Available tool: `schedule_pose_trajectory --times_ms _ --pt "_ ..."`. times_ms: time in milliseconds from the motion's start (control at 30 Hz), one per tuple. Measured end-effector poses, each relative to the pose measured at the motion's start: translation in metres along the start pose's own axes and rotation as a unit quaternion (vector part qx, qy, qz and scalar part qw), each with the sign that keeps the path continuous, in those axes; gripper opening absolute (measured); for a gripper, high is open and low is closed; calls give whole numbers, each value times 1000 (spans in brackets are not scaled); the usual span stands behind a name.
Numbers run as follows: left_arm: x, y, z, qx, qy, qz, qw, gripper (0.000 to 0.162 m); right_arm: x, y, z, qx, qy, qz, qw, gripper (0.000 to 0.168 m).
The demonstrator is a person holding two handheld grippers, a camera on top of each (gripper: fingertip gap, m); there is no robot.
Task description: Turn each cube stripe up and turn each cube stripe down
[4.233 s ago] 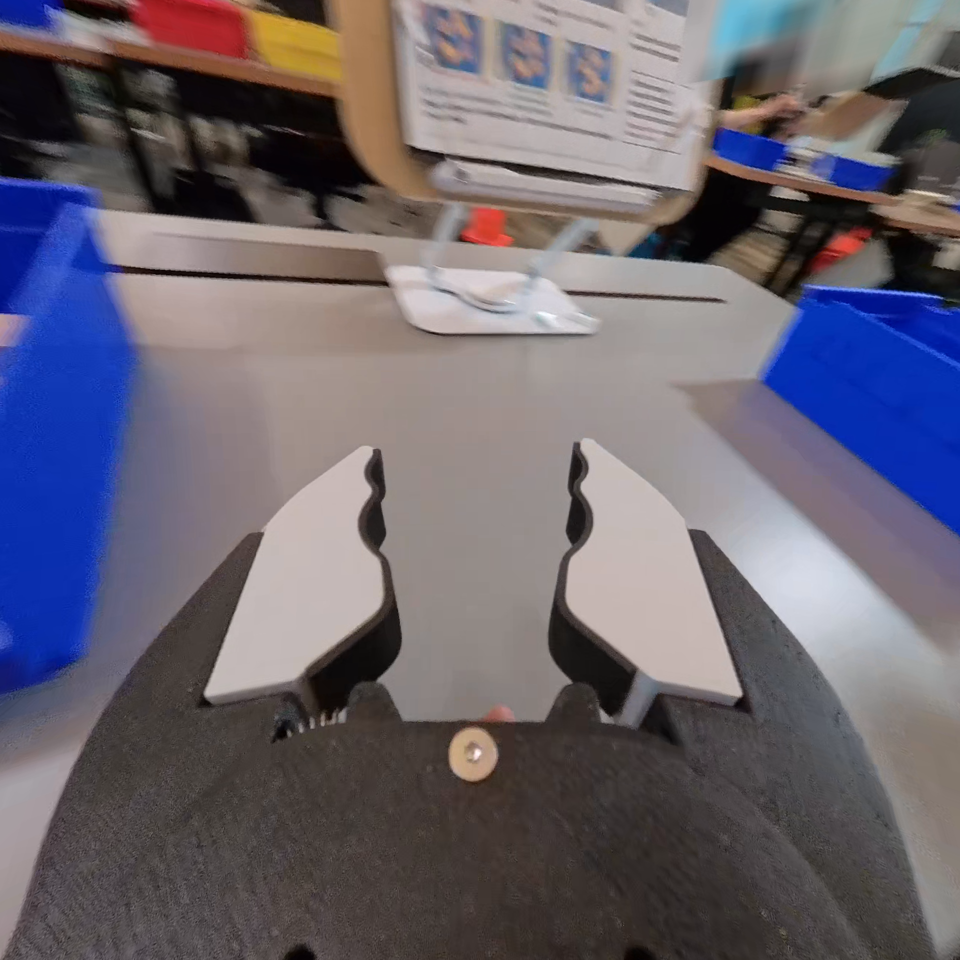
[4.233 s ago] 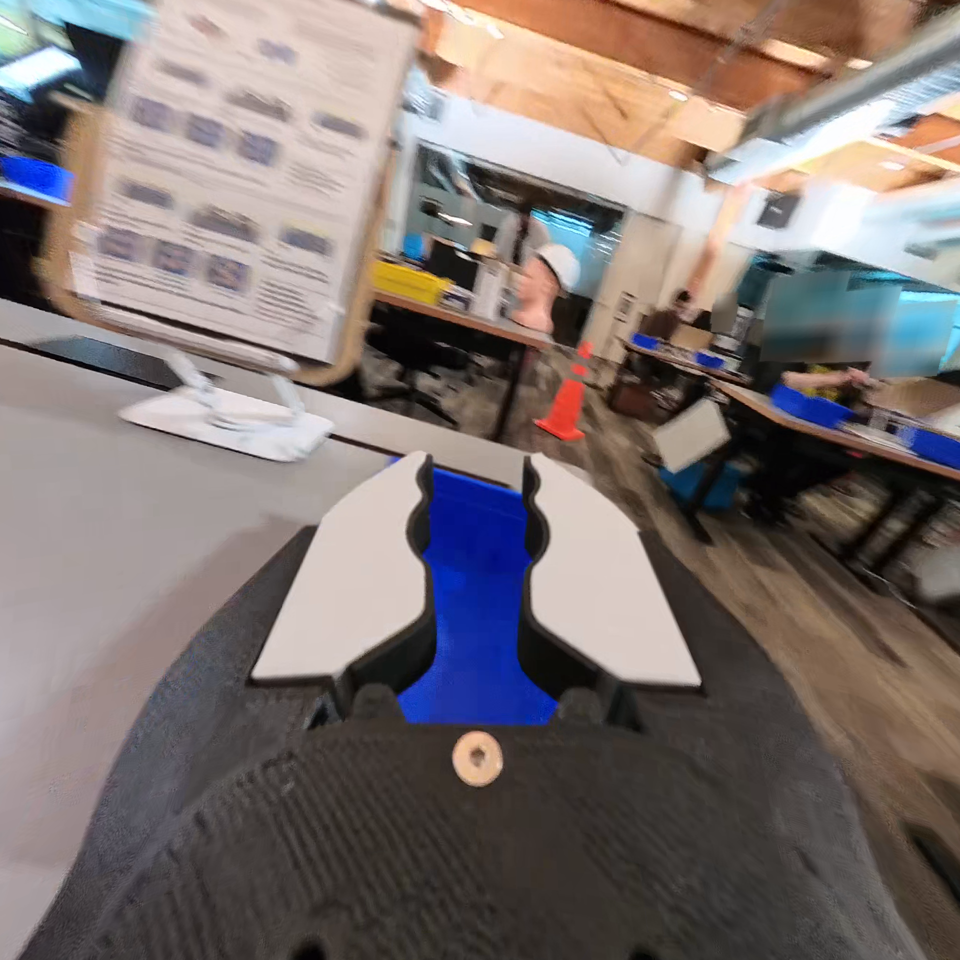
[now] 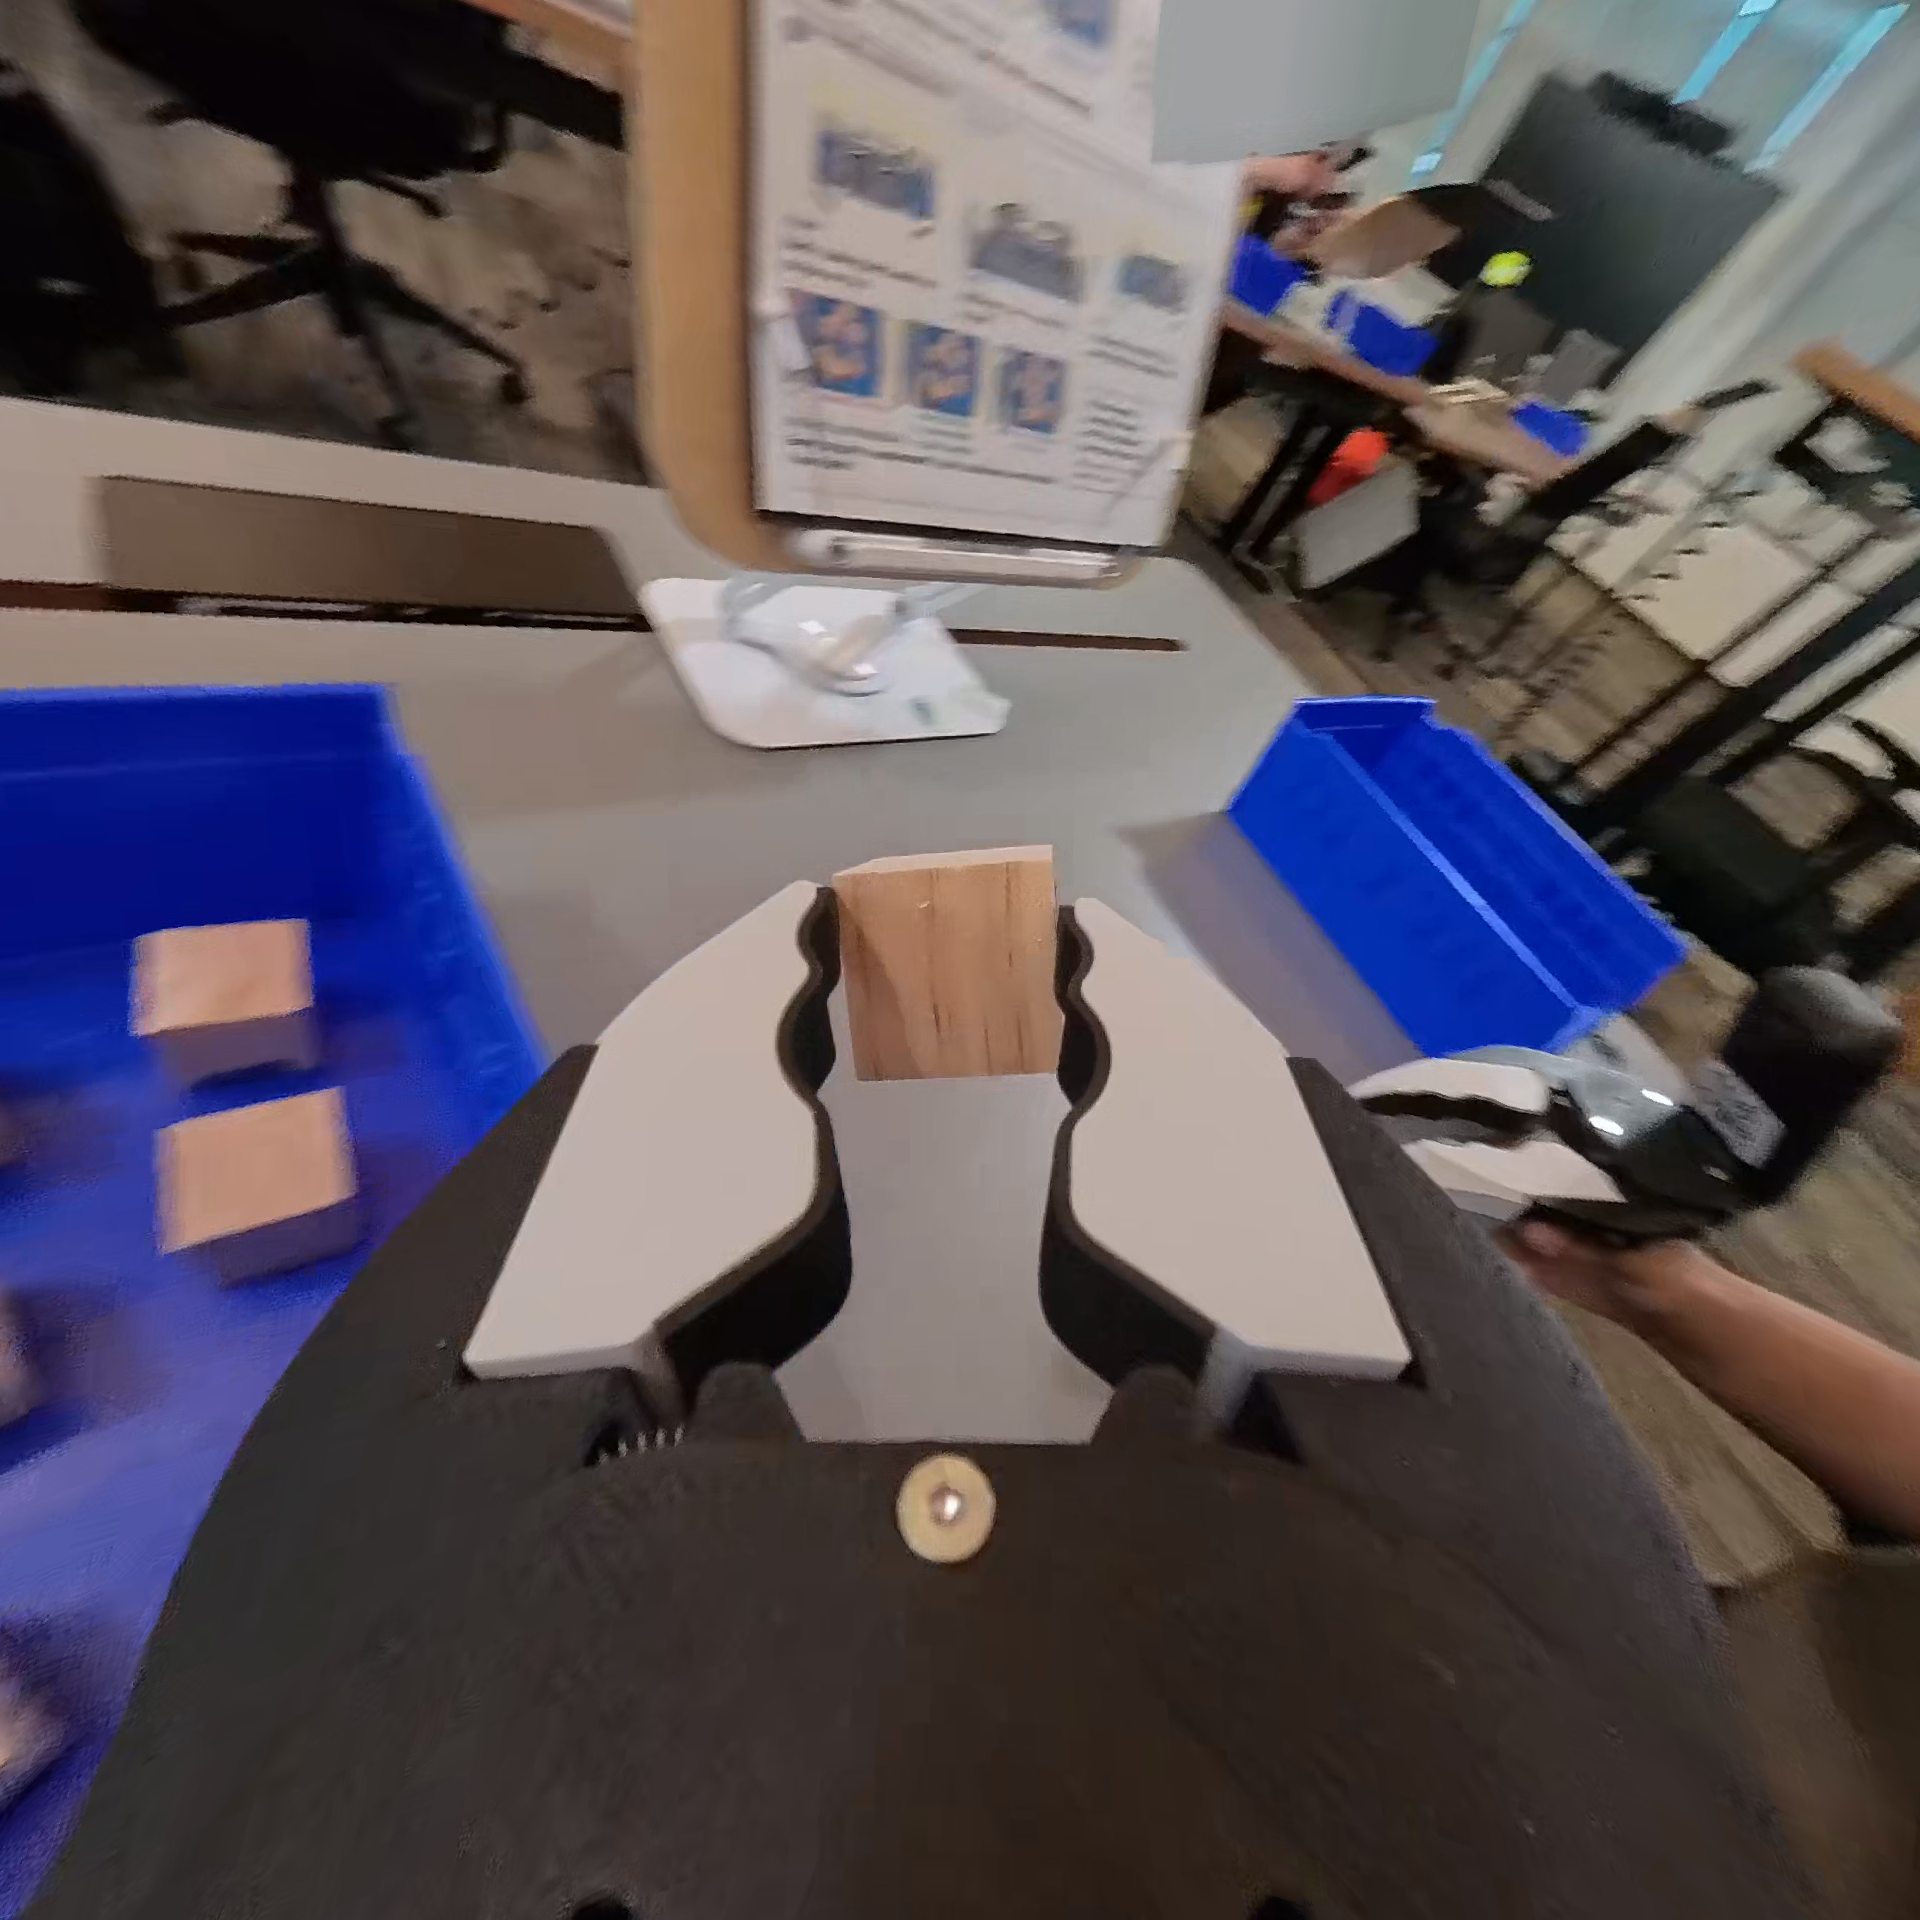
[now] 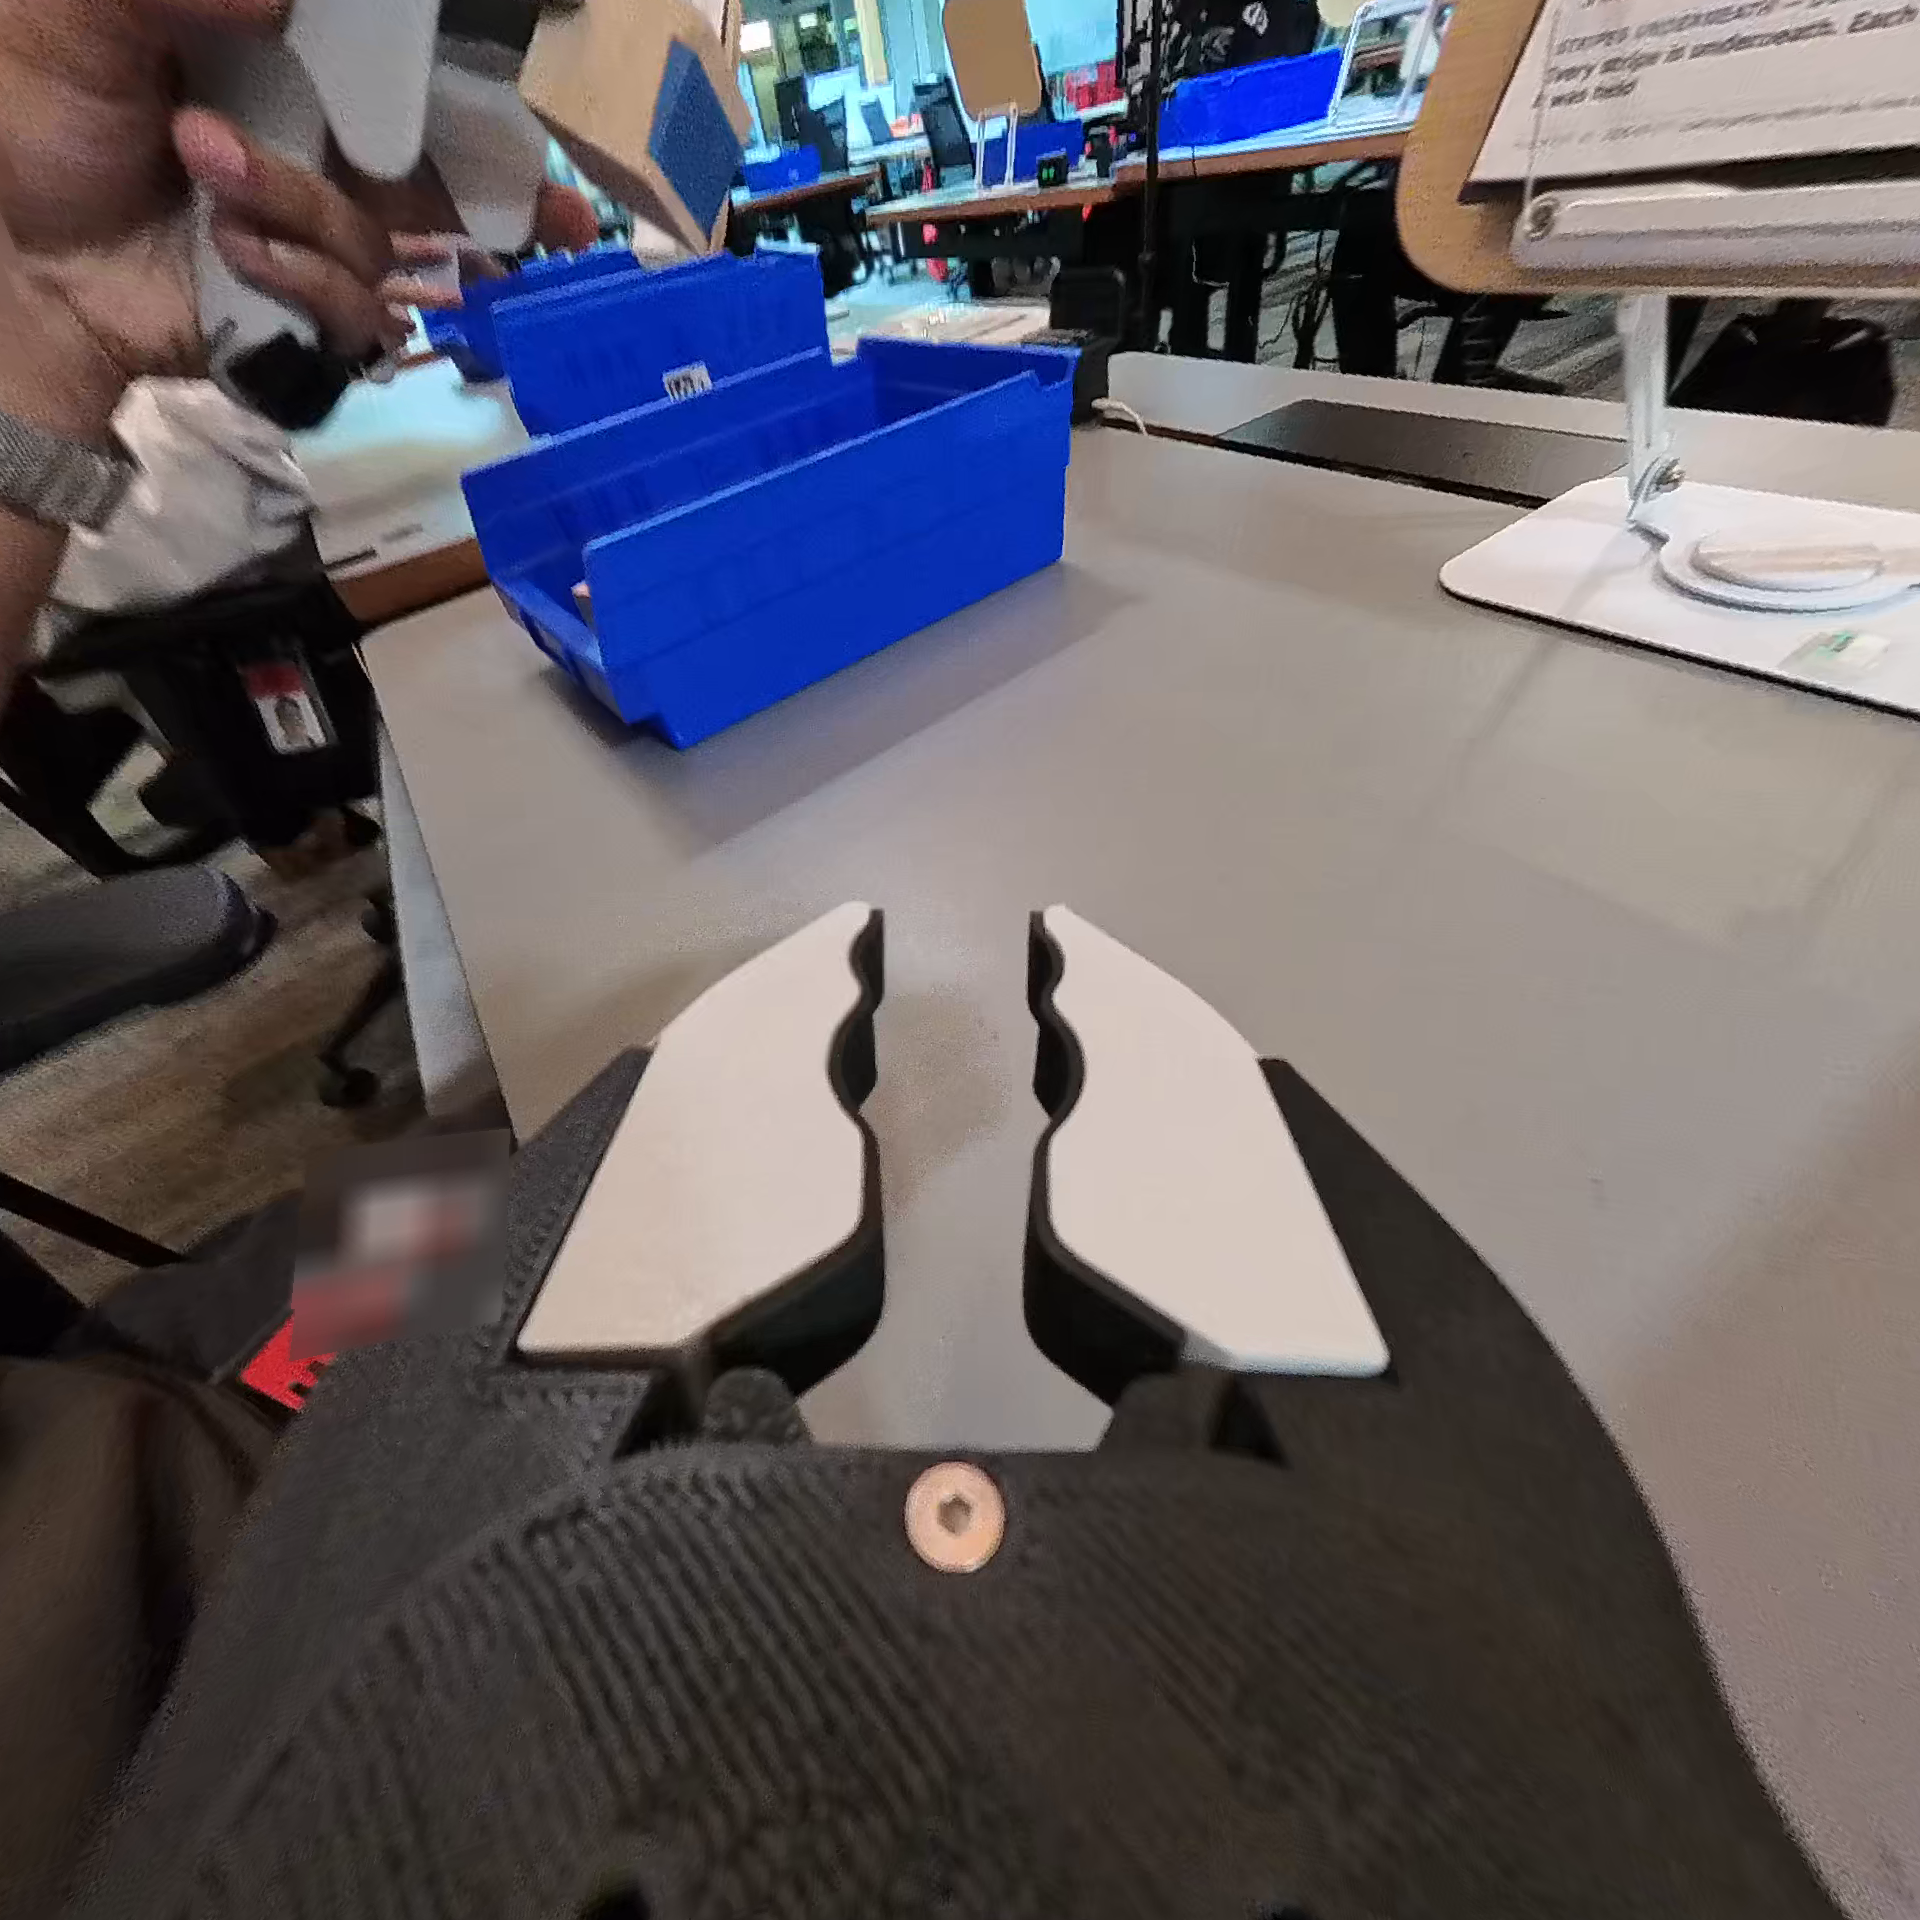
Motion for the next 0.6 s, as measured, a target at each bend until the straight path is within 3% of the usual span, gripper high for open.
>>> schedule_pose_trajectory --times_ms 167,333,467,600 --pt "39 -23 61 6 -148 -20 989 40 -10 6 8 111 59 51 991 31" --pt "73 -62 104 -14 -285 -37 958 40 -20 11 18 285 174 133 933 45" --pt "87 -88 122 -63 -375 -45 924 40 -24 11 22 293 181 142 928 50" --pt "96 -108 125 -97 -413 -53 904 40 -22 10 17 280 181 130 934 54"
Point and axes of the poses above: each gripper's, where its closed fingertips meet, x out along the fingers, y out of its top, z = x × y across the jaws, the point moved 7 cm from there along -x, back along the fingers, and after that the axes turned 8 degrees about y, right-handed, at the moved point
